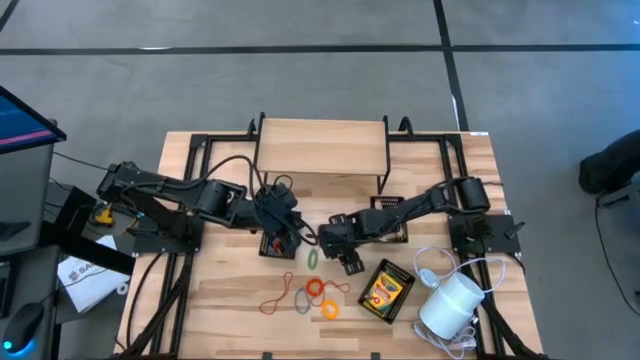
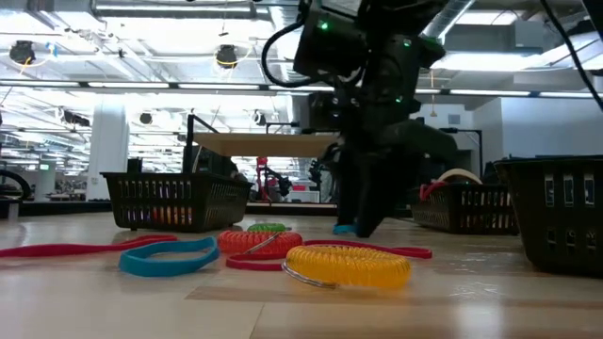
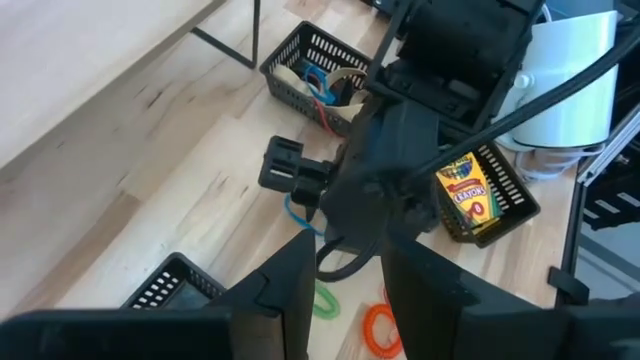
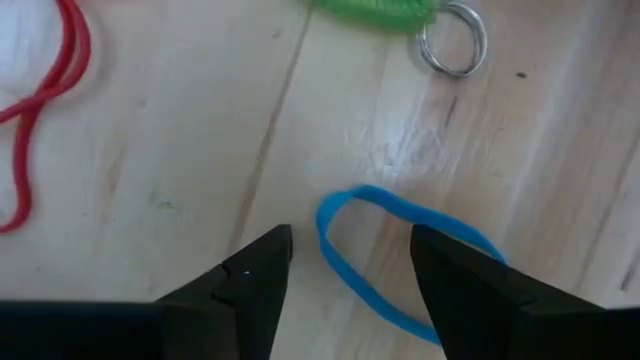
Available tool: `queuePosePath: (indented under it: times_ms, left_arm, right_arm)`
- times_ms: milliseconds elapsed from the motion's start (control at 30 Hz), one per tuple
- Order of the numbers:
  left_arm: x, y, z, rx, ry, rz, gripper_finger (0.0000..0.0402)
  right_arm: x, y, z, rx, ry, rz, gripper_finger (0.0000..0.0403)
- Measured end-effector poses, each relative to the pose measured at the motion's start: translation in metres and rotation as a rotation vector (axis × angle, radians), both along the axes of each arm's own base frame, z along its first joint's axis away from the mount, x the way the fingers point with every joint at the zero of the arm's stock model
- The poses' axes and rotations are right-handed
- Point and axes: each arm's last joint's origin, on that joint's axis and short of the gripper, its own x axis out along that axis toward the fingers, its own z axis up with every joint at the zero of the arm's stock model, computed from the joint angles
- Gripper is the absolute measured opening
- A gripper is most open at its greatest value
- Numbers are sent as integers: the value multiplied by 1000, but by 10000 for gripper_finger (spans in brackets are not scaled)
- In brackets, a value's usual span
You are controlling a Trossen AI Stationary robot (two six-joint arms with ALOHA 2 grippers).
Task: Pick & Place Office Desk Supplies
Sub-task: Put the top blue rubber band into the top right black bin
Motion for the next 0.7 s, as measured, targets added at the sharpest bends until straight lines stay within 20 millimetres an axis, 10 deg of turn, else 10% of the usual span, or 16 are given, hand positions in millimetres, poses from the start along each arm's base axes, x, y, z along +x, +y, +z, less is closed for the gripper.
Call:
queuePosePath:
  times_ms: [300,700]
  left_arm:
    - [0,1,0,2,-1,12,111]
    - [1,2,-7,51,1,51,111]
  right_arm:
    - [-10,3,20,35,15,31,10]
    - [-128,-21,213,64,-331,-152,1]
